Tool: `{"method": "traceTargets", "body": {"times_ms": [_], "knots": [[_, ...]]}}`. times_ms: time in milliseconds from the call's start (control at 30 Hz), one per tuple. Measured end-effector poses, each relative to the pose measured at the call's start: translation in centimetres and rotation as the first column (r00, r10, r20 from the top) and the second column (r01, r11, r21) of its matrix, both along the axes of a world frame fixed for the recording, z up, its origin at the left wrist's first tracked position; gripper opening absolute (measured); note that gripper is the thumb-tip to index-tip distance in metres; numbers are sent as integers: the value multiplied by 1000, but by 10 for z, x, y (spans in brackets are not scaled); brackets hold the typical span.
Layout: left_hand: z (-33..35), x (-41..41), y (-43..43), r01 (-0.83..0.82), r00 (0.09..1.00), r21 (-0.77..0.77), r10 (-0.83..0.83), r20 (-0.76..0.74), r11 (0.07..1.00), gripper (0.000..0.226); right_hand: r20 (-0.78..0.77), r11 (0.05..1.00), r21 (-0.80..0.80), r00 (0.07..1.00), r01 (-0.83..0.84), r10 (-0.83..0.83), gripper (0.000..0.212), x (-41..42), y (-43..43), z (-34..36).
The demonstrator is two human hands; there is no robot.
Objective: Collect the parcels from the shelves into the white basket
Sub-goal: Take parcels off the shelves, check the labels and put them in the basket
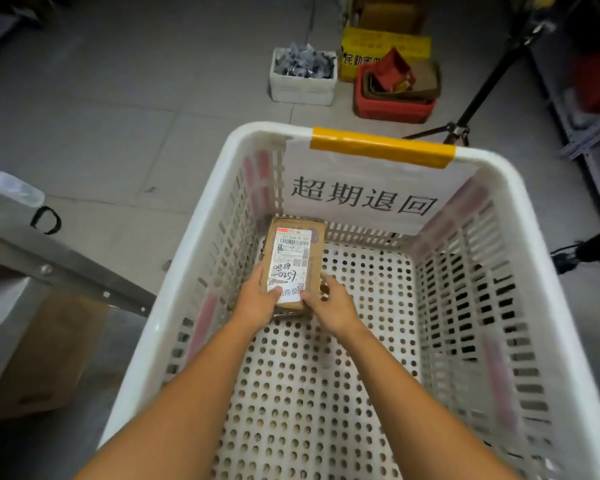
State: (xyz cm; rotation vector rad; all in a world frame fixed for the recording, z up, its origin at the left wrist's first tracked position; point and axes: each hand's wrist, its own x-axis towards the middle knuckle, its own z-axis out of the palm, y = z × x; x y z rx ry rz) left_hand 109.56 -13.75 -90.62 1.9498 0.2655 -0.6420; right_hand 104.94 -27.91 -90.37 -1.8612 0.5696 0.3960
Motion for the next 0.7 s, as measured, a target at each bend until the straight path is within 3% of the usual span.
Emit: {"method": "traceTargets", "body": {"times_ms": [200, 367, 467, 700], "knots": [[117, -17, 12, 324, 945, 260, -326, -38, 910, 47, -188, 945, -296, 978, -142, 89, 52, -29, -31, 133], [243, -17, 33, 568, 773, 405, -633, 33, 716, 45, -202, 874, -466, 978, -140, 48, 49, -73, -47, 273], [317, -19, 36, 629, 667, 487, -742, 63, 606, 46, -158, 826, -559, 987, -79, -13, 44, -107, -50, 352], [469, -67, 25, 669, 461, 572, -869, 183, 475, 45, -31, 761, -643, 991, 82, -133, 51, -201, -31, 487]]}}
